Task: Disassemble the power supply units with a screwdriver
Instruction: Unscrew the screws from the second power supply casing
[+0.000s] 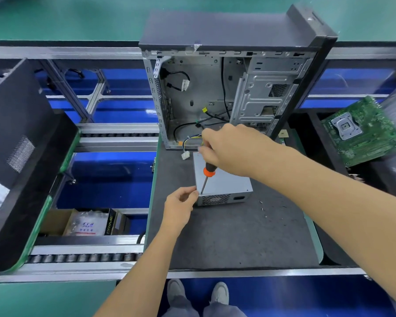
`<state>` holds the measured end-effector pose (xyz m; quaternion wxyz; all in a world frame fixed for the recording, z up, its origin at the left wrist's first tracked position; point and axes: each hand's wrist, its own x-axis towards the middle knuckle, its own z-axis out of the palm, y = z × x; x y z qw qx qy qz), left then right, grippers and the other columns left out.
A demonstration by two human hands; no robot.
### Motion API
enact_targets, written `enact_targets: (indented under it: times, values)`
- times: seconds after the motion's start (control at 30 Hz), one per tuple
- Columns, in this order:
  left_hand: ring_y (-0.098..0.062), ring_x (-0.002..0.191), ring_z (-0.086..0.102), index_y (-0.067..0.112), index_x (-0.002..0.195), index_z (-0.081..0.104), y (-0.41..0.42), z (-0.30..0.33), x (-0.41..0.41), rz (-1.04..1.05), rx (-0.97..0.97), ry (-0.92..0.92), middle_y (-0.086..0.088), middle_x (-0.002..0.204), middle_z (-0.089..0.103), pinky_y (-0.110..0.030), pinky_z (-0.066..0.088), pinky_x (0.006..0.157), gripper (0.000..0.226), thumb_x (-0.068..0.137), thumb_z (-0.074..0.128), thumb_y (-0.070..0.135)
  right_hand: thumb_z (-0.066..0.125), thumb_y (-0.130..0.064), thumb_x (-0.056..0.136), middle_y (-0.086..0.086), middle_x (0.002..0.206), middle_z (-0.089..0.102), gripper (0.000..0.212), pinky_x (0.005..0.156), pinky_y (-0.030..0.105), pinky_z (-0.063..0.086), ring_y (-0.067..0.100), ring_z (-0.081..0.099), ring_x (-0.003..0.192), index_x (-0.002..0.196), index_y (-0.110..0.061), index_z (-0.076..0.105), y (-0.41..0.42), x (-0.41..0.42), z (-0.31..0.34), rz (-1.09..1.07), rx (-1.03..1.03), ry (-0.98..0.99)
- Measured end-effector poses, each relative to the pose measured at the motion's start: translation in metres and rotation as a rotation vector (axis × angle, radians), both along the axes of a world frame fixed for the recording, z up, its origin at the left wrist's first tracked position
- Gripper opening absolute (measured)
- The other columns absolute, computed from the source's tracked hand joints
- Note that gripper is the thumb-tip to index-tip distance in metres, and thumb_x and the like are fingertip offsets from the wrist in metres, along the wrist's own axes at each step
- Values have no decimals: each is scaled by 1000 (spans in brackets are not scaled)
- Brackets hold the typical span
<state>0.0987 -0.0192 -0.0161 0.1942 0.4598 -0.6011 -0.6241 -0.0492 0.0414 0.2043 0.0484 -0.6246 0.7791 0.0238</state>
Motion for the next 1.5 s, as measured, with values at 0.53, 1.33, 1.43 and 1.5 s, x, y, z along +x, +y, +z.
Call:
enact_targets:
  times: [0.53,1.33,1.43,1.5]
  values:
    - [-9,96,68,31,106,71,0,3,-1,-3,1,-19,10,99,74,-24,55,73,13,97,63,27,45,-49,98,5,101,49,32,80,43,48,31,50,87,103,-18,42,2,-2,-4,-1,40,-46]
    - [1,91,62,14,103,76,2,4,3,-184,-582,-57,11,101,61,-6,46,78,16,88,75,10,53,-46,96,2,107,44,32,70,35,37,26,51,84,112,-19,46,5,-7,-7,13,-9,-225]
    - [-1,87,61,12,99,78,1,5,3,-196,-695,-81,8,98,61,-5,45,79,13,86,77,11,51,-38,99,3,109,45,25,73,37,42,26,53,87,113,-18,48,6,-8,-8,15,-24,-243]
    - [-5,86,61,12,98,78,0,5,2,-196,-714,-81,8,96,61,-7,45,78,13,85,78,13,51,-31,100,1,110,44,17,75,36,43,23,51,86,112,-20,49,8,-8,-8,23,-46,-282]
